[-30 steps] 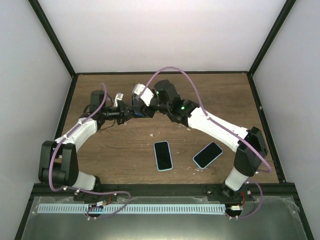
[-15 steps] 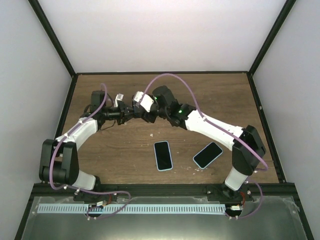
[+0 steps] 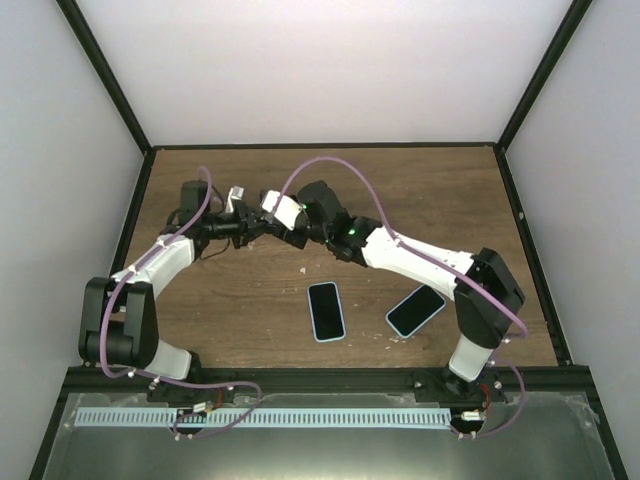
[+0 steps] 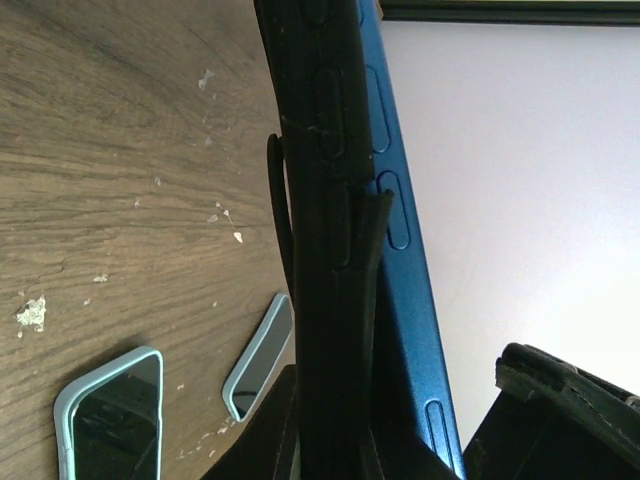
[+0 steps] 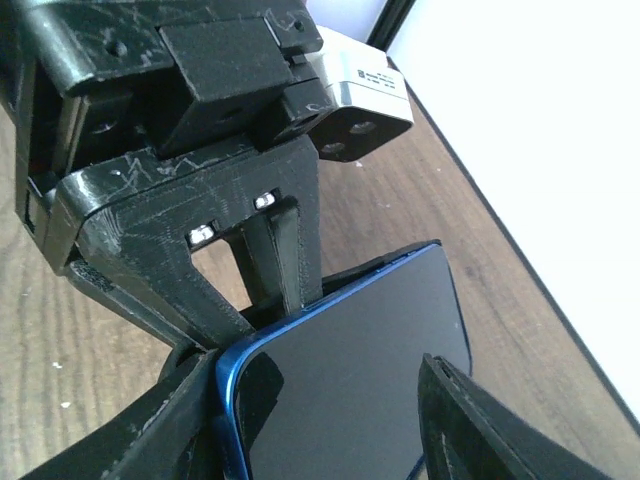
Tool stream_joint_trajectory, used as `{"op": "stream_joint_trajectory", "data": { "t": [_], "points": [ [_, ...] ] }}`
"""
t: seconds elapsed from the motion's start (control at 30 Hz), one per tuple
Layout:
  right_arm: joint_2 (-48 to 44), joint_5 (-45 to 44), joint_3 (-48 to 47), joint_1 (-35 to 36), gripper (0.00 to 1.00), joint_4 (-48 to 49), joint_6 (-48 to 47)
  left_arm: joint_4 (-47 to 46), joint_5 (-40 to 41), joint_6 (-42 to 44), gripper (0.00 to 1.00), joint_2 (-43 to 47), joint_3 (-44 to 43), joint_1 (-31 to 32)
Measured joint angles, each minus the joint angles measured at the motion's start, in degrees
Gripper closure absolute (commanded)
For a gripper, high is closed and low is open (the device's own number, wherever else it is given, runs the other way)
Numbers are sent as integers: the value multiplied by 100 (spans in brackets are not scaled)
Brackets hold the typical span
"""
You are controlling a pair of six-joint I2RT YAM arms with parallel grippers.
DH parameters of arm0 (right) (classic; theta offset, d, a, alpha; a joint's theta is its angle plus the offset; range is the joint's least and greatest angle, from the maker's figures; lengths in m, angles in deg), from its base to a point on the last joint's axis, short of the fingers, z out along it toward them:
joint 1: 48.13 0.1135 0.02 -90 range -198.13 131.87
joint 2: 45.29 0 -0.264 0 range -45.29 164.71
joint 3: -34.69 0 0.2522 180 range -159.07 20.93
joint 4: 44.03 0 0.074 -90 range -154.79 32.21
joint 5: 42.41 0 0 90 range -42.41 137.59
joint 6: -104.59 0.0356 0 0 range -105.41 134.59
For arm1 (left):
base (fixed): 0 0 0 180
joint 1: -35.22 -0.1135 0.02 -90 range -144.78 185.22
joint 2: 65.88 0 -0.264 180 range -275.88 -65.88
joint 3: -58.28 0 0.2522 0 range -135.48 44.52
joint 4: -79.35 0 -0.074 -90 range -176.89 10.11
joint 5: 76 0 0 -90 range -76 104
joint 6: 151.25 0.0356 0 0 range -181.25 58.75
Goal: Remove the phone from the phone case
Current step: Remove the phone case from the phone.
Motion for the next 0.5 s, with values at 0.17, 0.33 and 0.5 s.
{"op": "stream_joint_trajectory", "data": {
  "t": [0.17,0.33,0.5],
  "points": [
    [50,-444,201,105,50,459,-295,-66,90,-52,100,-39,0,-9],
    [116,-715,376,157,56,905,-599,-160,199,-109,100,-59,4,-22],
    [173,-828,389,195,73,1119,-837,-291,256,-133,100,-59,4,-52]
  ]
}}
